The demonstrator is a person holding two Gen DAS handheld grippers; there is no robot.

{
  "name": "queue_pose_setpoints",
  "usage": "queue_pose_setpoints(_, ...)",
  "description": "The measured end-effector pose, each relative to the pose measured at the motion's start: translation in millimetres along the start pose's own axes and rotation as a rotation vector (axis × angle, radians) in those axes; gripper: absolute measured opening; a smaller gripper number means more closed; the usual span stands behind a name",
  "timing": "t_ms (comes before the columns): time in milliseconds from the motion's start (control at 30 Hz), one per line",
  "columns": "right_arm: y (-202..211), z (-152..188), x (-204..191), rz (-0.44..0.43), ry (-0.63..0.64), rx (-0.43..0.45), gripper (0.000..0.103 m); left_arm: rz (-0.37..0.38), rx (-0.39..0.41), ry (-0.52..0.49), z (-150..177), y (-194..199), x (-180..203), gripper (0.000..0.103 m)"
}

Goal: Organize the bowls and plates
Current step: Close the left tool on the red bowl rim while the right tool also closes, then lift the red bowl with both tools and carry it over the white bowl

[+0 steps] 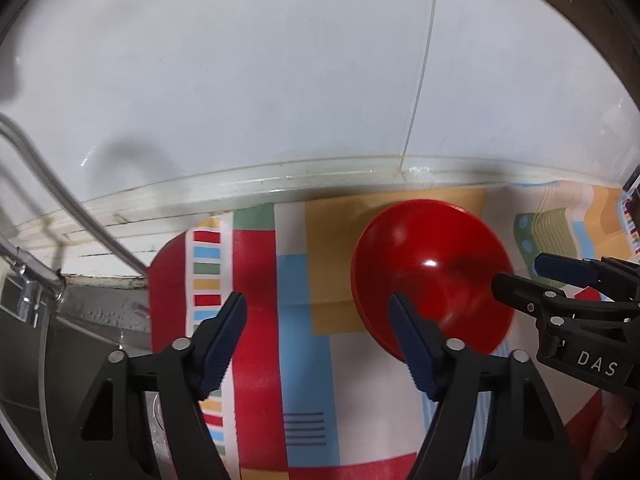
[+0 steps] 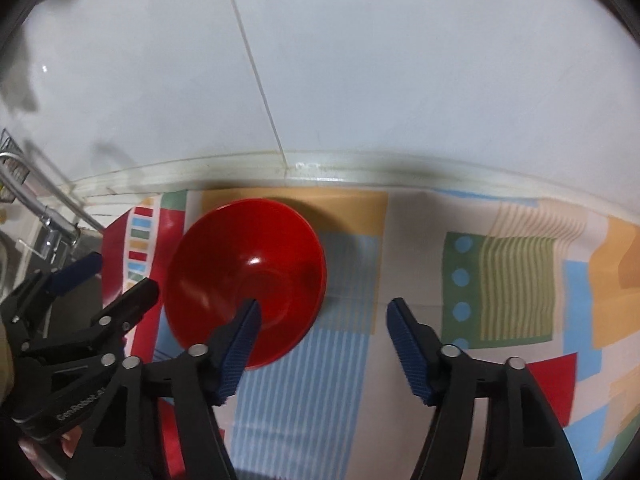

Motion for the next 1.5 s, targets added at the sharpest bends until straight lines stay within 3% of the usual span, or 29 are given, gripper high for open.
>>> queue_pose_setpoints(300,-29.2,-2.7,2.6,-0.022,-0.028,-0.08,0.044,0.034,-0.07,-0.019,-6.5,-33.7,7.6,0.052)
queue_pose_setpoints(667,-39.1,-5.0,2.3,-0.051,-0.031,-0.106,0.02,0.122,-0.109,-0.028,-13.1,-51.1,19.4,0.014)
queue_pose_setpoints(867,-38.9,-6.2,-3.7,-0.036,-0.021,-0.094,0.015,0.082,-0.1,-0.047,-9.3,-47.4,24.9,0.014)
queue_pose_setpoints(1067,-32.9,-3.9,-8.7,-0.031,-0.015,-0.094,0.015,0.093,-0.089,-0.047,-5.0,-34.6,31.4,0.014)
queue_pose_setpoints(1500,19.9,26.8,10.7,-0.051,-0.036,-0.079,0.015,0.125,0.001,-0.087,7.9,31.4,63.4,0.014)
Point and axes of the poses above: each gripper's, at about its wrist camera, not at the fingertips, and y roughly against the way its jaws point, x to its right, z to its underside, the point moved 1 cm from there along -y, roughly the way its jaws point, and after that the axes turned 4 degrees about -y, right-handed, at the moved point
